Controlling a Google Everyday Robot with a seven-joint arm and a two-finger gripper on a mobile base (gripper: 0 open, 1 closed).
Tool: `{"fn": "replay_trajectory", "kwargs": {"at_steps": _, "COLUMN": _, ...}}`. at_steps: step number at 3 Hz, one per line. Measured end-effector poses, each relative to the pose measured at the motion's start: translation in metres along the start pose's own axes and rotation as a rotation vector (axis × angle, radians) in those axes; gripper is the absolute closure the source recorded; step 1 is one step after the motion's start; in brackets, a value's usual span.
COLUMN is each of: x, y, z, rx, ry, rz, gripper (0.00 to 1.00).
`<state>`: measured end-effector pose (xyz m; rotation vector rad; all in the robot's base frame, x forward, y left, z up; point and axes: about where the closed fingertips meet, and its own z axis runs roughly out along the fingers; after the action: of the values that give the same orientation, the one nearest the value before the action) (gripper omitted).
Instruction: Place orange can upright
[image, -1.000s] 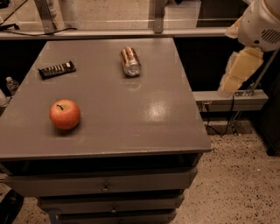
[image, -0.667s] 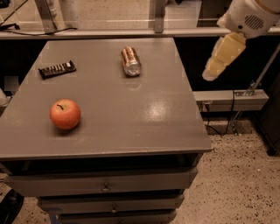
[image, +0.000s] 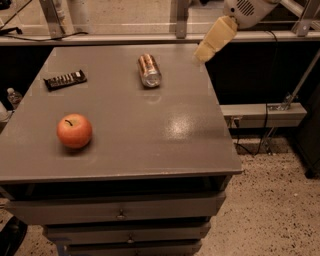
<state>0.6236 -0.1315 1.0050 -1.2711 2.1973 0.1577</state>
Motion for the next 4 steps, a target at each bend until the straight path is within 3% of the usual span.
{"fn": "replay_trajectory", "kwargs": {"at_steps": 1, "x": -0.003, "y": 0.001, "z": 0.003, "rx": -0.003, "ry": -0.002, "rz": 0.039, "gripper": 0.0}}
{"fn": "replay_trajectory", "kwargs": {"at_steps": 3, "x": -0.006, "y": -0.001, "z": 0.005, "rx": 0.004, "ry": -0.021, "rz": 0.048, "gripper": 0.0}}
{"fn": "replay_trajectory", "kwargs": {"at_steps": 4, "x": -0.021, "y": -0.01, "z": 0.035, "rx": 0.03, "ry": -0.025, "rz": 0.115, "gripper": 0.0}}
